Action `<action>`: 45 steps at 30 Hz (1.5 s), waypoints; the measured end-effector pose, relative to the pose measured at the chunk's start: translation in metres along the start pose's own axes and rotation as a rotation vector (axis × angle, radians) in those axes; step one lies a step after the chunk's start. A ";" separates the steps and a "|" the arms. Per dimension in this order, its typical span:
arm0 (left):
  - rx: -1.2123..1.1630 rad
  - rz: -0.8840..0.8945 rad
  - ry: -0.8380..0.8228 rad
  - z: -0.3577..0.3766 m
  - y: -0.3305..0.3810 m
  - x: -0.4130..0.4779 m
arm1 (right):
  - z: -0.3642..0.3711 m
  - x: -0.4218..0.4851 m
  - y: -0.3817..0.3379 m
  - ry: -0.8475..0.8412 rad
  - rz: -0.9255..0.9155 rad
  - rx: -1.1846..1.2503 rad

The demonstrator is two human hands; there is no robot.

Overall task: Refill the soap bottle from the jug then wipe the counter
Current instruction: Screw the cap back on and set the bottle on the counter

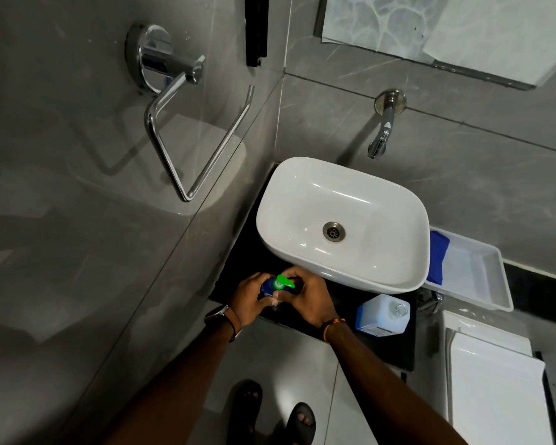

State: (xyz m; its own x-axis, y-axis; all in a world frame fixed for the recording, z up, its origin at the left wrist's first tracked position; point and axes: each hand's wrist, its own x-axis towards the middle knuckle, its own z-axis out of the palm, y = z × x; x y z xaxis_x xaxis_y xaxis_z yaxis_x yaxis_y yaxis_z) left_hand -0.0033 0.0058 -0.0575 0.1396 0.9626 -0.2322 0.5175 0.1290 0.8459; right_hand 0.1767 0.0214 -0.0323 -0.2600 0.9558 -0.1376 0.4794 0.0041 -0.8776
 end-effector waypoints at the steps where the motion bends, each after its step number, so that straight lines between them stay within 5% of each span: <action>1: 0.000 0.000 0.004 0.000 0.000 0.000 | -0.001 0.001 -0.001 0.002 0.014 0.016; 18: 0.020 -0.004 0.032 0.002 0.001 -0.003 | -0.005 -0.003 -0.010 -0.030 -0.015 0.015; 23: 0.030 -0.005 0.033 0.001 0.002 -0.003 | -0.031 -0.007 -0.029 -0.116 -0.113 -0.137; 28: 0.031 -0.009 0.027 0.001 0.005 -0.005 | -0.032 -0.003 -0.055 0.001 -0.257 -0.462; 32: 0.040 -0.009 0.028 0.000 0.010 -0.008 | -0.024 0.004 -0.066 -0.050 -0.200 -0.606; 45: 0.100 -0.014 0.112 0.005 0.016 -0.014 | -0.015 0.002 -0.059 0.019 0.194 0.023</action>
State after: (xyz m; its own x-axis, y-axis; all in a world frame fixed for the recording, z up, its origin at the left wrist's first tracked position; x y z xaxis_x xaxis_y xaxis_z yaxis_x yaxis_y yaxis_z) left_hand 0.0074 -0.0069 -0.0426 0.0394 0.9822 -0.1834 0.6011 0.1233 0.7896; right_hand 0.1601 0.0276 0.0258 -0.1491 0.9433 -0.2966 0.4994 -0.1870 -0.8459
